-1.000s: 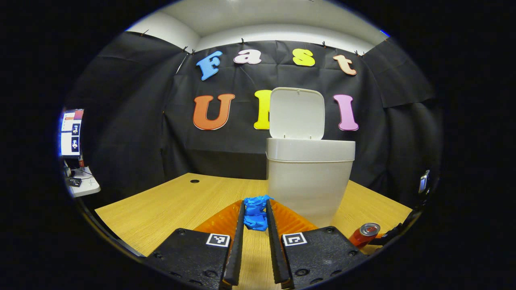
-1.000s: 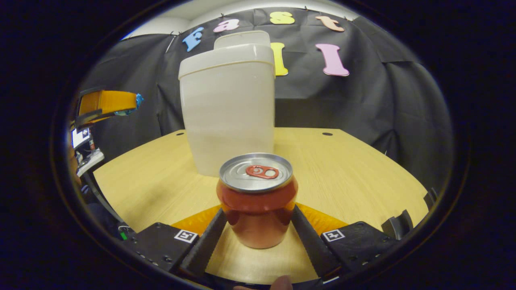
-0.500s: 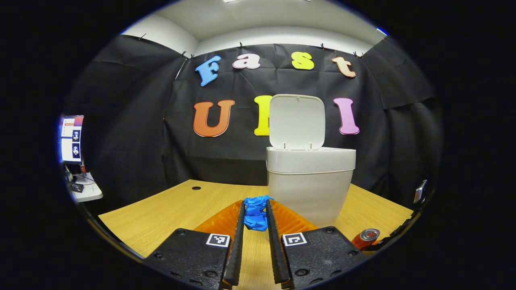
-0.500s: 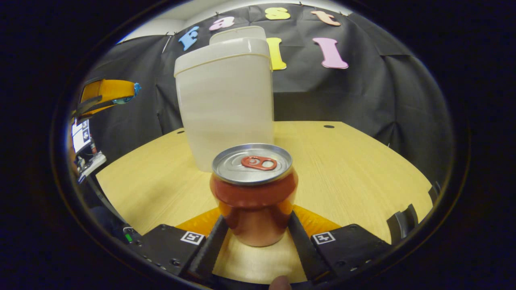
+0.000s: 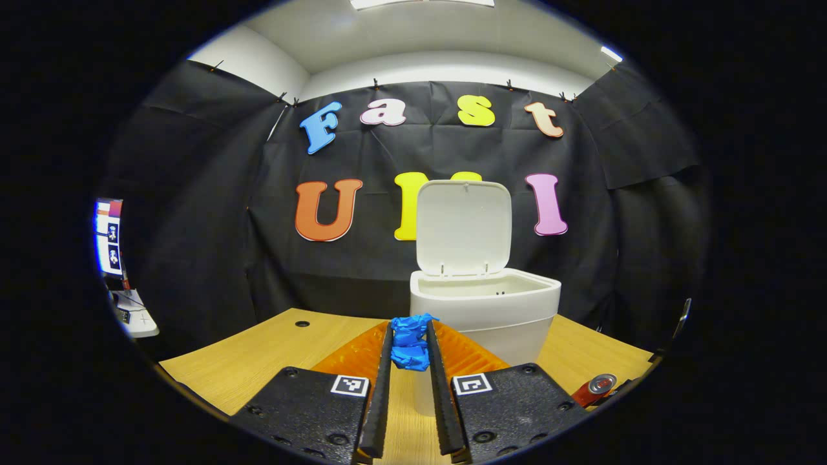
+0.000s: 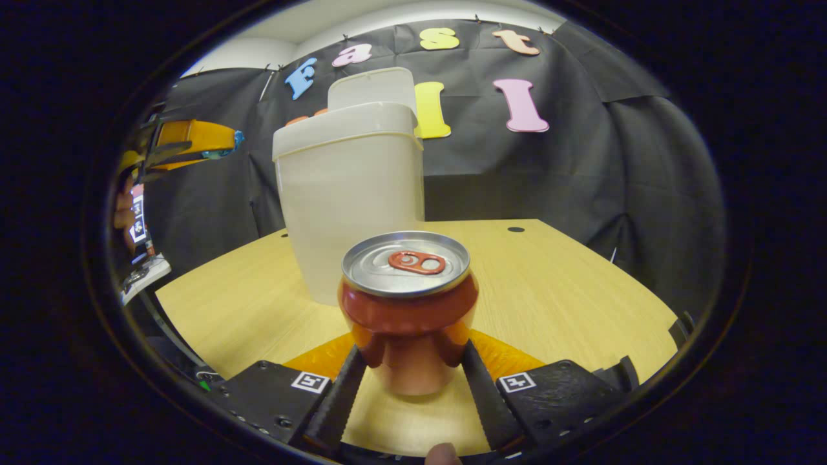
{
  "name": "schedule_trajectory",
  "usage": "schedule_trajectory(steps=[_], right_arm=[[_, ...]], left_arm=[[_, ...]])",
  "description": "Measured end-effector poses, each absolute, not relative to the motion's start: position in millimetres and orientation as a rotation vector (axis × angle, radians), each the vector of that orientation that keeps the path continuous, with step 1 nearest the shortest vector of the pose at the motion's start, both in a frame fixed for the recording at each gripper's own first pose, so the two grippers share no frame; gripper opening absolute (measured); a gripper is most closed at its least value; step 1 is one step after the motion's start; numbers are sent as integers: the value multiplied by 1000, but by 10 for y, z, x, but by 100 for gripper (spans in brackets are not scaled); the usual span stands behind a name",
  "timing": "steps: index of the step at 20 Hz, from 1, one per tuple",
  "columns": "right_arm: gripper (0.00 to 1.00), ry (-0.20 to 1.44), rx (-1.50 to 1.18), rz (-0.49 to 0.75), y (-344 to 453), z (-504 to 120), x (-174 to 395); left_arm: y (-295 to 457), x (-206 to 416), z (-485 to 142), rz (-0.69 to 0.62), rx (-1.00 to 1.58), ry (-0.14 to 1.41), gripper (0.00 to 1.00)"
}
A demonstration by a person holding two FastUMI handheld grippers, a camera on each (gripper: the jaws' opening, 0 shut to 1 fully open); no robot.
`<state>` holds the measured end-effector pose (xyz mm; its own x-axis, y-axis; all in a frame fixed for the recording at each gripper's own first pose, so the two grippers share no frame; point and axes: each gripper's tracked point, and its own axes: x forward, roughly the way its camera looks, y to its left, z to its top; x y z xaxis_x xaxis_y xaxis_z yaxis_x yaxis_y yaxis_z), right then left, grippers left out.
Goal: Press the lid of the desktop garbage bin to open it, pick up the crumpled paper on the desktop and throw it into the bin, then pick up the pop can on the desktop and drop it into the bin, and finally close the garbage bin lid.
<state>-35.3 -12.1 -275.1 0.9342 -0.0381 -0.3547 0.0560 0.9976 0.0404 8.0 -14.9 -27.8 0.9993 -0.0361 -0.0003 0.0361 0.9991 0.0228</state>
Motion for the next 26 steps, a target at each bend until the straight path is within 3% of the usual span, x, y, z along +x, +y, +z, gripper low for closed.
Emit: schedule_trajectory(steps=[8,15,16,18,23,26], right_arm=[[80,323,35,-52,-390,-2546,-364],[80,296,75,-88,-662,-2418,-357],[80,292,81,-89,-676,-2404,-347],[80,287,93,-91,-703,-2383,-341],[80,288,106,-97,-744,-2404,-362],[80,284,114,-103,-759,-2389,-371]], left_arm=[[-481,606,232,-119,8,-34,30],[-527,1072,238,-104,21,-12,36],[-568,1130,180,-111,17,7,43],[-585,1231,99,-114,19,39,40],[-616,1305,28,-121,7,68,48],[-611,1271,82,-118,18,48,84]])
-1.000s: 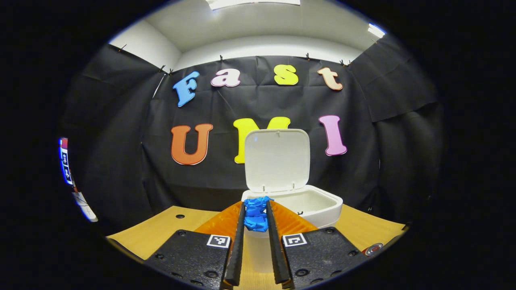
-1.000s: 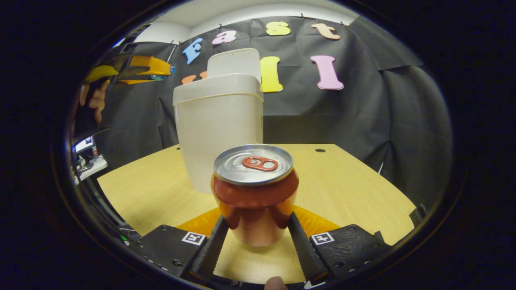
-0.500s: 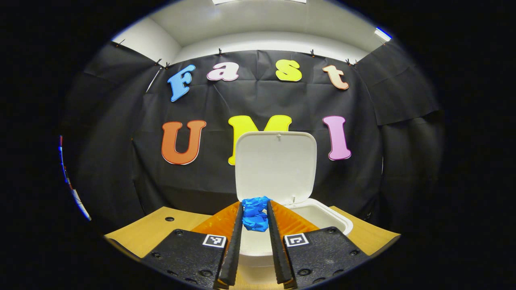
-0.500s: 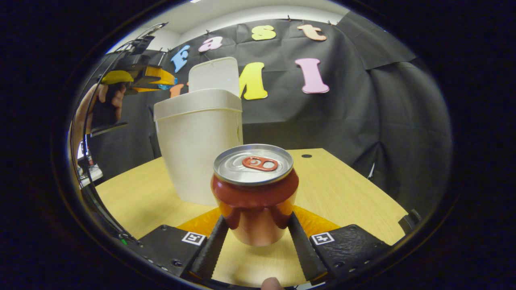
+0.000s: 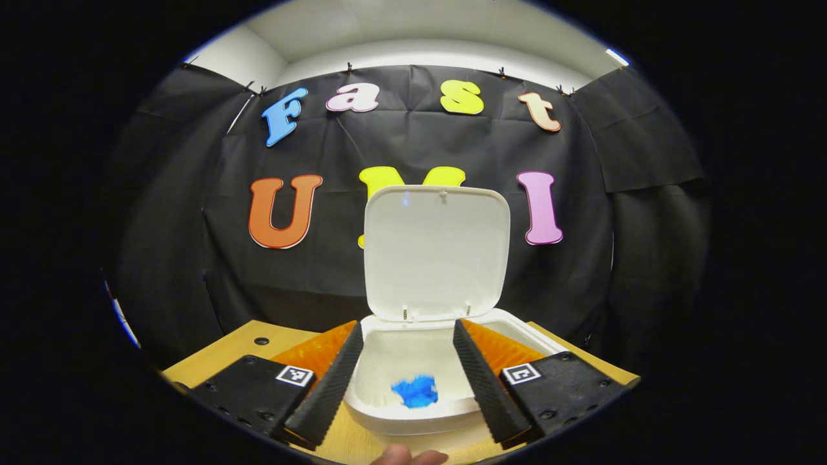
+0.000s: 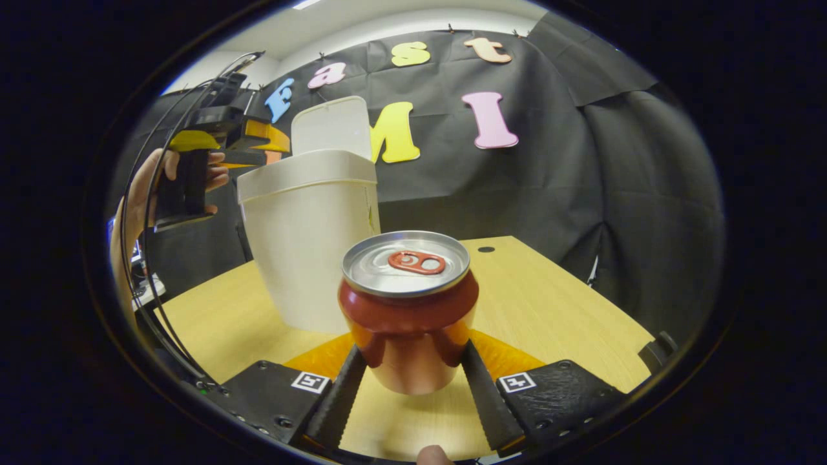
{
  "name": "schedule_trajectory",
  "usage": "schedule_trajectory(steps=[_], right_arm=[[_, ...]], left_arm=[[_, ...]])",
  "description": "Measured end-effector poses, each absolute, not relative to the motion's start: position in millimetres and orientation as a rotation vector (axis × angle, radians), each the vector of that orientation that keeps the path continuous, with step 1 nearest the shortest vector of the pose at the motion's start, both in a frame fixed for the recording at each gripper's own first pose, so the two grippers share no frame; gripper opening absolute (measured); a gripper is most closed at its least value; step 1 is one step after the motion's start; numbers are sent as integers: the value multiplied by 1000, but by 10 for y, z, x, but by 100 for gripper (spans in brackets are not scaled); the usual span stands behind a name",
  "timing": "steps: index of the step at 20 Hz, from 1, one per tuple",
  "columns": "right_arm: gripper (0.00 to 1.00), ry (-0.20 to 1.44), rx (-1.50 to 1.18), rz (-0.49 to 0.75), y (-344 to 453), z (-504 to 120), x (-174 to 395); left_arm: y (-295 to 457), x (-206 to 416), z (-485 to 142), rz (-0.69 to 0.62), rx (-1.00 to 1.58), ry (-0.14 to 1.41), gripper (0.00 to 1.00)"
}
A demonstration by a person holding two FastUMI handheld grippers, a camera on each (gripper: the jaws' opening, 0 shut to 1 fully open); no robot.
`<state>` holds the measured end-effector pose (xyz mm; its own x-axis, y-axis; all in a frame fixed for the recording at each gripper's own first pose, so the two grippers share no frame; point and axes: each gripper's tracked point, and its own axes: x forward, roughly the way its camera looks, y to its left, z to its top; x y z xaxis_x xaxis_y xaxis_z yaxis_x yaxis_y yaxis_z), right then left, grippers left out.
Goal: Press the lid of the desktop garbage bin to open it, pick up the crumpled paper on the desktop and throw it into the bin, then pick up the pop can on the desktop and drop it into the bin, and finally close the garbage bin lid.
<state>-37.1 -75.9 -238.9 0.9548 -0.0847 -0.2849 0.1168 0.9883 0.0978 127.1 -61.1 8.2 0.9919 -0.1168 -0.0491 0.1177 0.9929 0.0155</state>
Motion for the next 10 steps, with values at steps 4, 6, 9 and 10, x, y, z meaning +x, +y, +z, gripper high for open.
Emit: schedule_trajectory(steps=[4,6,9,10], right_arm=[[80,273,115,-105,-748,-2366,-383],[80,277,108,-104,-736,-2372,-384],[80,267,100,-103,-753,-2296,-380],[80,255,108,-108,-782,-2223,-370]], left_arm=[[-578,1235,96,-109,24,44,99],[-547,1206,106,-107,19,40,100],[-448,1134,120,-91,13,33,100],[-395,1102,145,-80,15,21,100]])
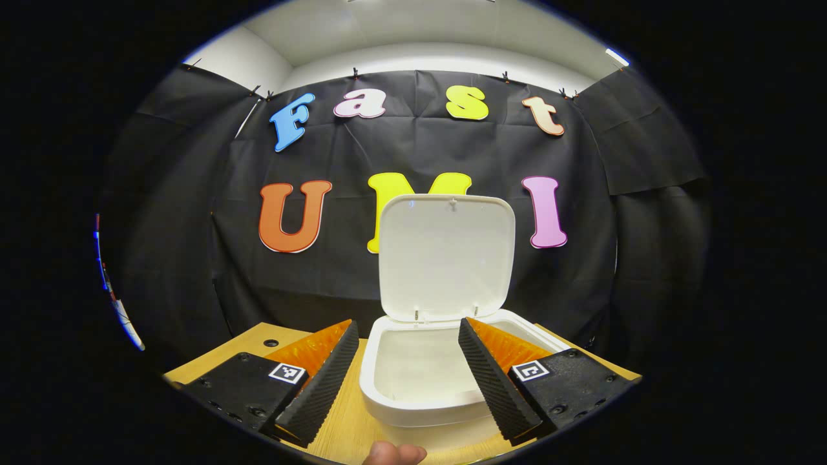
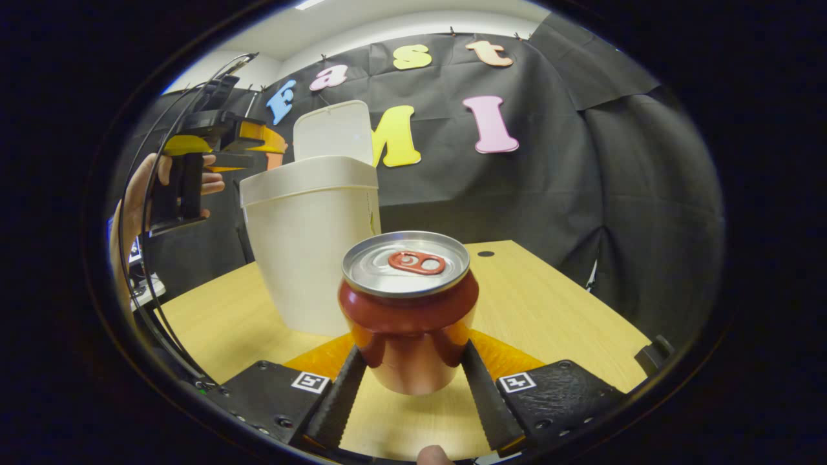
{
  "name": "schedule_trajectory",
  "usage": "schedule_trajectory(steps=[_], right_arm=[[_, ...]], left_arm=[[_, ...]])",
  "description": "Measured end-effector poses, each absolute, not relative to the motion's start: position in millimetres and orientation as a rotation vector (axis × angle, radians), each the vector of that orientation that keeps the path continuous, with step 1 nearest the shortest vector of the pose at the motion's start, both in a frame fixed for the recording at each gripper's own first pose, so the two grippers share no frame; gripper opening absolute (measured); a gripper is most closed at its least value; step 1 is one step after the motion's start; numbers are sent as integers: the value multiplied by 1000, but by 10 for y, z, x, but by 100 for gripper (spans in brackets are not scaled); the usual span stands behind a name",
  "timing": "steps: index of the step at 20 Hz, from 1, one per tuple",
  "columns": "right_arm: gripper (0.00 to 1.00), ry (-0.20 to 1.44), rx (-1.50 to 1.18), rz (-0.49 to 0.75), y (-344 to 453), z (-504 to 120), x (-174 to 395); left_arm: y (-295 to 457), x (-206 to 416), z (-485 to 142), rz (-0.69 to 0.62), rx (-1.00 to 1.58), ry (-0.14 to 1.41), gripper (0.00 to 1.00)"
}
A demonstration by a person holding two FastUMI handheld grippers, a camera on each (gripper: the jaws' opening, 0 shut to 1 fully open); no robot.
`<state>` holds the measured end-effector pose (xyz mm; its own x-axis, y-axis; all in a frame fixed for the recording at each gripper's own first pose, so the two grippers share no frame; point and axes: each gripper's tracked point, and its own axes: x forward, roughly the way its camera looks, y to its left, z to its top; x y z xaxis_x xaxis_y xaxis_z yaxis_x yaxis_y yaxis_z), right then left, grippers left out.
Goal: Press the lid of the desktop garbage bin to open it, pick up the crumpled paper on the desktop and throw it into the bin, then pick up the pop can on the desktop and drop it into the bin, and finally close the garbage bin lid.
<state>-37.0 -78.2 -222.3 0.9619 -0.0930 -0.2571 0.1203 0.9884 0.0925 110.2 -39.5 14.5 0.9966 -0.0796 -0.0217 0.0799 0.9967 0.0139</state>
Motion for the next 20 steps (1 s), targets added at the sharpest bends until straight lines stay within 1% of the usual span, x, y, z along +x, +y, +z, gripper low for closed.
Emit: schedule_trajectory(steps=[4,6,9,12,20], right_arm=[[80,211,97,-127,-865,-1963,-311],[80,201,83,-112,-832,-1840,-276],[80,185,74,-77,-771,-1586,-204],[80,139,39,-53,-698,-1254,-100],[80,109,22,74,-272,-507,335]], left_arm=[[-183,943,165,-55,33,-9,100],[-87,880,154,-51,32,-15,100],[39,799,2,-50,16,7,100],[285,685,-121,-15,17,21,100],[666,435,-391,36,-18,59,100]])
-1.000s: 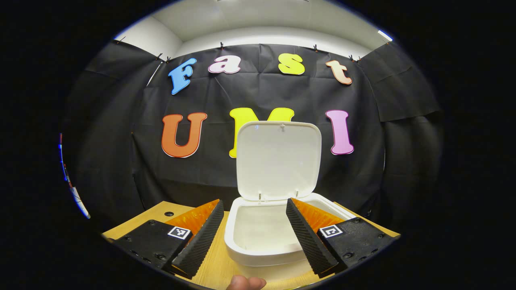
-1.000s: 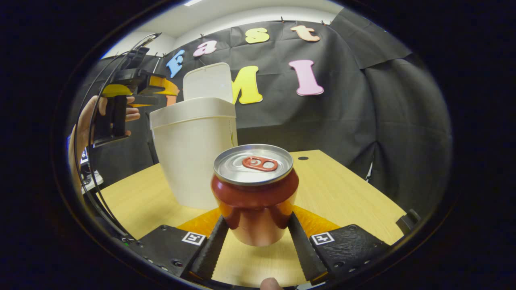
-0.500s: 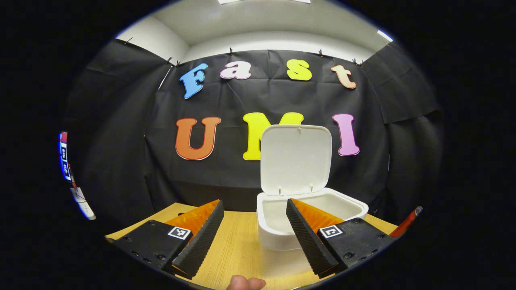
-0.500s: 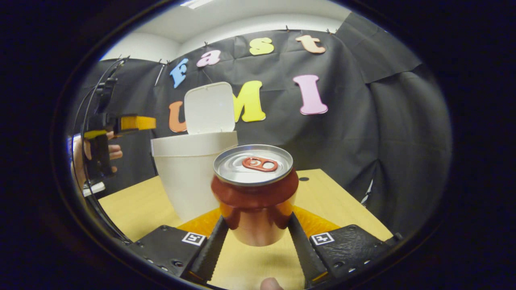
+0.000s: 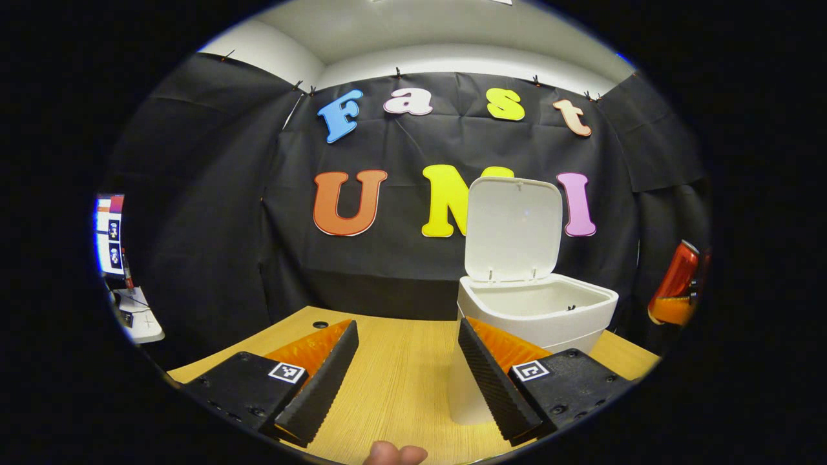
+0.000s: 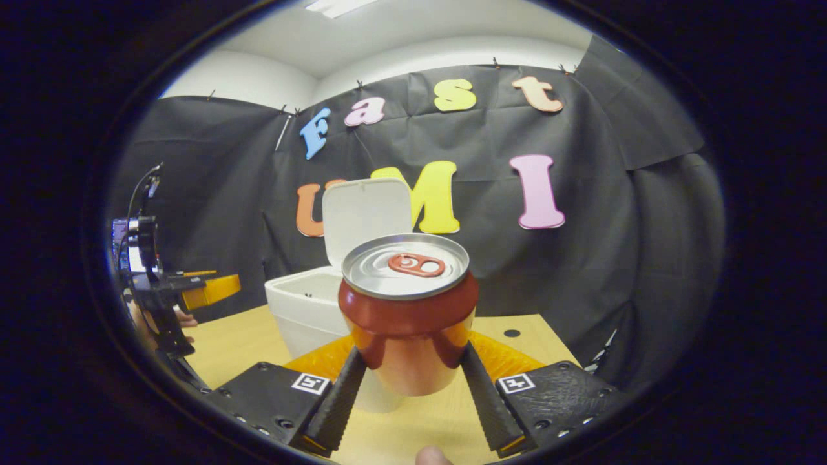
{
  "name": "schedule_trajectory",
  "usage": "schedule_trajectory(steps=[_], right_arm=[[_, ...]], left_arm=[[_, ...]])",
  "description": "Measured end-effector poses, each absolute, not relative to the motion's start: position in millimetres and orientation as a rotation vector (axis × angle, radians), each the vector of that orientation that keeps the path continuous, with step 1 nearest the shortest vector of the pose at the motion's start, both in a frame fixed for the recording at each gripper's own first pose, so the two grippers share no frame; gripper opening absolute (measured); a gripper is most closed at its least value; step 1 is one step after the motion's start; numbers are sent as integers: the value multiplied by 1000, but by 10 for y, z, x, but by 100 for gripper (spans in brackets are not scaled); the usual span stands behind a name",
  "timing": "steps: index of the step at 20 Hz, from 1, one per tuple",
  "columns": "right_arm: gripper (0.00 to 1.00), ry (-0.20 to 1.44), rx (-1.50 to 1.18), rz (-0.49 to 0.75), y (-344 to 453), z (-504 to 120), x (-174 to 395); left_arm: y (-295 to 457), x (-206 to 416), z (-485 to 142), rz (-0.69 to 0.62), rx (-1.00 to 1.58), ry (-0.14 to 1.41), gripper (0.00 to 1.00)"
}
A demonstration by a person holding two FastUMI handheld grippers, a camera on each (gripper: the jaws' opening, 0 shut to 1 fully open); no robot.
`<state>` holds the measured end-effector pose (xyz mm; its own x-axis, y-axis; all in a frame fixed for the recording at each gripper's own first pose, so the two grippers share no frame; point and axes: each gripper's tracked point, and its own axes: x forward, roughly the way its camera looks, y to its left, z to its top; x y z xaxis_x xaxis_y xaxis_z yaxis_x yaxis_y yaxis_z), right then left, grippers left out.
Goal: Press the lid of the desktop garbage bin to open it, pick up the crumpled paper on the desktop and throw it into the bin, then pick up the pop can on the desktop and drop it into the bin, and finally close the garbage bin lid.
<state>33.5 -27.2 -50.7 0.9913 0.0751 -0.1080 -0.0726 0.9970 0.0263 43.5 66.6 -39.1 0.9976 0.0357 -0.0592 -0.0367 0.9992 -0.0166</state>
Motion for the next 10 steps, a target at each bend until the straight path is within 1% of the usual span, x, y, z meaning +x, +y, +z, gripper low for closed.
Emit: schedule_trajectory(steps=[3,10], right_arm=[[79,133,47,140,-18,-326,508],[79,146,30,187,366,-56,935]], left_arm=[[729,326,-492,46,-34,66,100],[836,128,-647,53,-39,89,100]])
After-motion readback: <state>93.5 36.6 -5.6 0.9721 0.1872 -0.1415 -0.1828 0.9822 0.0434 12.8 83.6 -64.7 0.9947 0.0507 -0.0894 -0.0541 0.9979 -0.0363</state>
